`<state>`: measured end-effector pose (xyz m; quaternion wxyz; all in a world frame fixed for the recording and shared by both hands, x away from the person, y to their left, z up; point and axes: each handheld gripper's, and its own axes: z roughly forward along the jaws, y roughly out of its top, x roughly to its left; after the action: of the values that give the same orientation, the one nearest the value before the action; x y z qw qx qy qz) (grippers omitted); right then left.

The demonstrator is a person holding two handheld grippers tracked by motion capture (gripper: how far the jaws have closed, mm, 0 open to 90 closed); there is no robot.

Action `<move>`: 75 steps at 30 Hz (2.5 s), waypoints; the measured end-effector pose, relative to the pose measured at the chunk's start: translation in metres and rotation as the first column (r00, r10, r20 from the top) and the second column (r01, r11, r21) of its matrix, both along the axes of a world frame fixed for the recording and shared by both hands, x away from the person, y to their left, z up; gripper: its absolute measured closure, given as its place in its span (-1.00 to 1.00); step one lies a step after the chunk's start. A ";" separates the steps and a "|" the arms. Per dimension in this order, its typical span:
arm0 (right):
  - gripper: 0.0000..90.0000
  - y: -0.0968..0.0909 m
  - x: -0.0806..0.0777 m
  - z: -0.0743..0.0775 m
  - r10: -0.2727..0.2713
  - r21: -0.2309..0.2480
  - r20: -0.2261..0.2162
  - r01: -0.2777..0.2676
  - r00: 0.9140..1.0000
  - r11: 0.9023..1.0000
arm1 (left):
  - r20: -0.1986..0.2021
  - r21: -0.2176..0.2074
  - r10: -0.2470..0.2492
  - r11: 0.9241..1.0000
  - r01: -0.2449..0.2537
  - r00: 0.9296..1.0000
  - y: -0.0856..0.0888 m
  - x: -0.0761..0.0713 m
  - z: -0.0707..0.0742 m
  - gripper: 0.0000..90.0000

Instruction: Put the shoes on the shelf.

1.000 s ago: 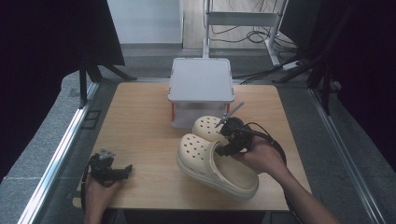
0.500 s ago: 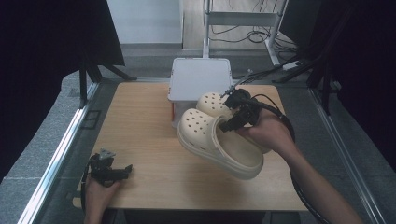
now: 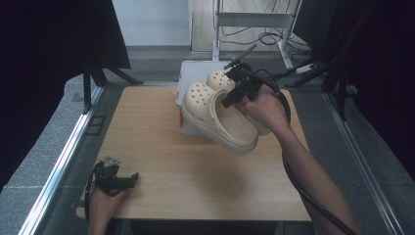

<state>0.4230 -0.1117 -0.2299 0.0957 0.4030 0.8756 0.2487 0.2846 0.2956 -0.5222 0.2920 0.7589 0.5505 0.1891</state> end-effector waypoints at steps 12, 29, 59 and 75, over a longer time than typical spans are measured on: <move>0.43 0.035 0.057 0.003 -0.180 -0.010 0.031 0.181 0.983 0.983 | 0.005 0.000 0.001 1.000 -0.001 1.000 0.000 0.000 0.000 -0.99; 0.43 0.059 0.128 -0.019 -0.395 0.040 0.024 0.393 0.919 0.918 | 0.005 -0.004 -0.012 1.000 0.012 1.000 -0.001 0.001 0.000 -0.99; 0.01 0.060 0.155 -0.054 -0.347 0.053 0.040 0.345 0.937 0.937 | 0.007 -0.005 -0.013 1.000 0.013 1.000 -0.001 0.001 -0.001 -0.98; -0.44 0.056 0.131 -0.041 -0.179 -0.021 0.117 0.183 0.977 0.983 | 0.007 -0.005 -0.013 1.000 0.013 1.000 -0.001 0.001 -0.001 -0.98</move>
<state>0.5538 -0.0556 -0.2708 0.1747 0.4645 0.8321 0.2477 0.2854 0.2942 -0.5228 0.2969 0.7611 0.5450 0.1886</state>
